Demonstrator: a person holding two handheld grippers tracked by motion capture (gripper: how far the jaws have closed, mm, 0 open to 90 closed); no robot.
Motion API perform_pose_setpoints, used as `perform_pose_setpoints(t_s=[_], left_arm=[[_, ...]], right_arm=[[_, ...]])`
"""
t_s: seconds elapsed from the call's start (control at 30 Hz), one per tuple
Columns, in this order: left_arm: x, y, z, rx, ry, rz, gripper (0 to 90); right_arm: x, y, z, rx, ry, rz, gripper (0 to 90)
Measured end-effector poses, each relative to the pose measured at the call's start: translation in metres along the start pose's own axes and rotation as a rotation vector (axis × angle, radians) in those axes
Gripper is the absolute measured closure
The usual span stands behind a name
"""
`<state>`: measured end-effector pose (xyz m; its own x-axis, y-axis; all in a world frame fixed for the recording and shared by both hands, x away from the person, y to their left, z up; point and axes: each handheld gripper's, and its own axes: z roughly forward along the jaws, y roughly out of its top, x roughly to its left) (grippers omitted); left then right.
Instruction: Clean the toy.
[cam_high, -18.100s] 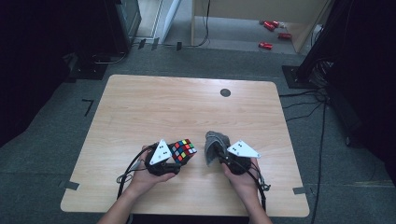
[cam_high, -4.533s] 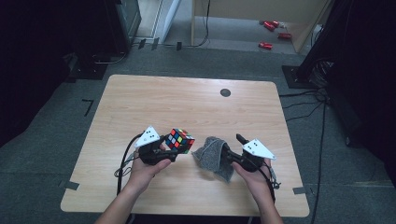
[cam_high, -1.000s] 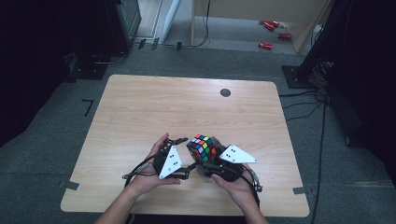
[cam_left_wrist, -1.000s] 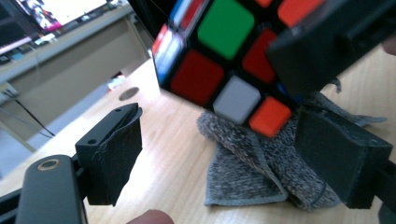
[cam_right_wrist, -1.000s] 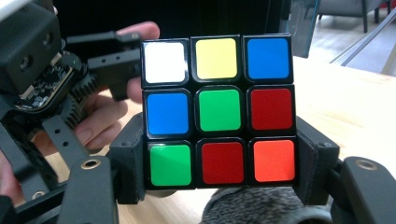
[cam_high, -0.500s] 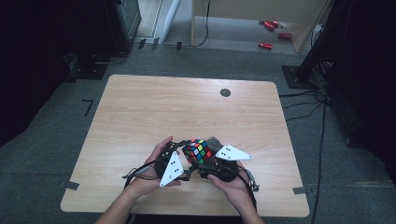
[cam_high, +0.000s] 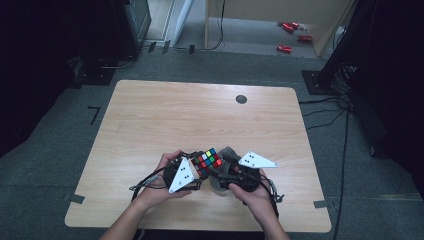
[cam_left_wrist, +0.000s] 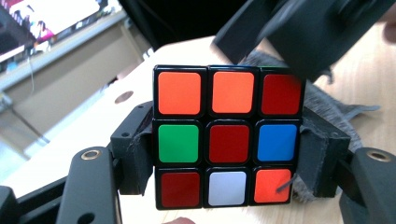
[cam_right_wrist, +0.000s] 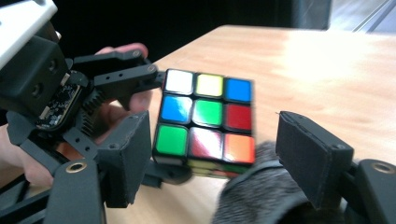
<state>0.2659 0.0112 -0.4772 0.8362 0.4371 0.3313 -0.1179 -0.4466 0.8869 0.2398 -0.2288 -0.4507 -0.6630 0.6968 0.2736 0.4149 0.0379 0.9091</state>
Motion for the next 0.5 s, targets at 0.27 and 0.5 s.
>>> perform_pose_setpoints(t_s=[0.27,0.5], left_arm=[[0.02,-0.001,-0.006,0.029,-0.027,-0.218,33.5],[0.031,-0.002,-0.014,0.025,-0.042,-0.331,33.6]], right_arm=[[-0.02,-0.009,-0.004,0.026,-0.173,-0.044,26.1],[-0.029,-0.024,0.005,0.104,-0.222,-0.063,26.8]])
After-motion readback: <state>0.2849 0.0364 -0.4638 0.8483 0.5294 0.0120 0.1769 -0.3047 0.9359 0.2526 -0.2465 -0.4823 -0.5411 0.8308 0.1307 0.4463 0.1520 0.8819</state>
